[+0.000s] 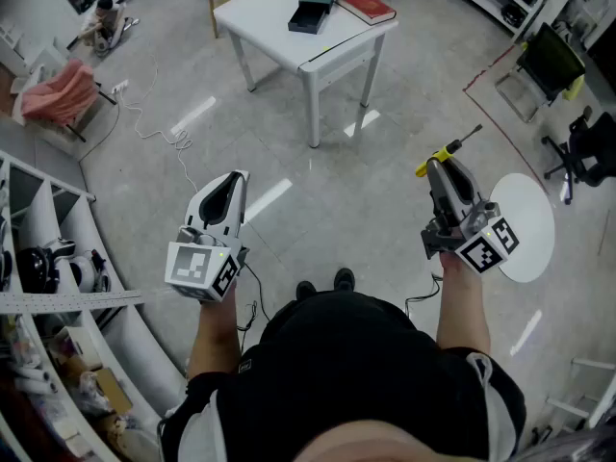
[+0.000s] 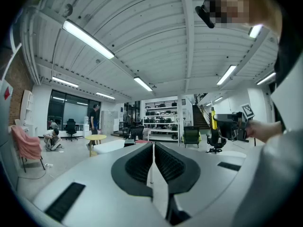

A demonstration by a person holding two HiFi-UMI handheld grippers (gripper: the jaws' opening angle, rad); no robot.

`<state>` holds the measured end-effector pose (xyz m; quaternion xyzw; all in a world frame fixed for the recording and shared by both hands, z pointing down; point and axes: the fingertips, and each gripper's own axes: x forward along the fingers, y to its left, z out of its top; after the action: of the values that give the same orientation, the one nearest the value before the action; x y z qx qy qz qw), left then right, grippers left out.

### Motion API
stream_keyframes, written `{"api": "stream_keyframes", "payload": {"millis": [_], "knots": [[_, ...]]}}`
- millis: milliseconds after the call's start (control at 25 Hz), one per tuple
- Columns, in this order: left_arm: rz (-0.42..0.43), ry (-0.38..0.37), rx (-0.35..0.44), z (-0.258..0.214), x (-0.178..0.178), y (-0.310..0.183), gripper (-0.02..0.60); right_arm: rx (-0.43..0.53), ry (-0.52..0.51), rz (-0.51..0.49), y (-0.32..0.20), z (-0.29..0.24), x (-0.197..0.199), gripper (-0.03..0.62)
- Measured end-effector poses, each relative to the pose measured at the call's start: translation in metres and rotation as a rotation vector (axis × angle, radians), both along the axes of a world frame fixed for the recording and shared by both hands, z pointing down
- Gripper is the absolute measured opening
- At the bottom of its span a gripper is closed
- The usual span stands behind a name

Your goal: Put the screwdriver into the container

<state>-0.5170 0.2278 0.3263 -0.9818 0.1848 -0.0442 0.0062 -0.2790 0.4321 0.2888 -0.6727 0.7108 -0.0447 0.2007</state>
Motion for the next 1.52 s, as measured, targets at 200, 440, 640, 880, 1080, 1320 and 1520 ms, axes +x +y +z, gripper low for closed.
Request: {"api": "stream_keyframes", "payload": {"millis": [200,440,640,880,1080,1320,1520], "knots": [[0.008,0.012,0.008,-0.005,0.018,0.011,0.026,0.011,0.006,0.005,0.012,-0.003,0.014,0.081],[0.023,0.008,0.016,-0.005,0.036,0.017,0.026,0.013,-0.001,0.008,0.018,0.0,0.028,0.081],[0.01,0.012,0.021,-0.008,0.05,0.024,0.026,0.035,-0.02,-0.021,0.025,-0.002,0.043,0.081],[-0.012,0.011,0.029,-0.009,0.063,0.038,0.026,0.046,-0.044,-0.048,0.041,-0.002,0.065,0.081],[-0.036,0.009,0.025,-0.008,0.069,0.037,0.026,0.037,-0.06,-0.05,0.047,0.002,0.078,0.081],[-0.026,0.005,0.012,-0.001,0.086,0.029,0.026,0.013,-0.069,-0.047,0.035,0.009,0.092,0.081],[-0.026,0.013,-0.006,0.009,0.103,0.0,0.026,-0.009,-0.065,-0.043,0.011,0.014,0.106,0.081]]}}
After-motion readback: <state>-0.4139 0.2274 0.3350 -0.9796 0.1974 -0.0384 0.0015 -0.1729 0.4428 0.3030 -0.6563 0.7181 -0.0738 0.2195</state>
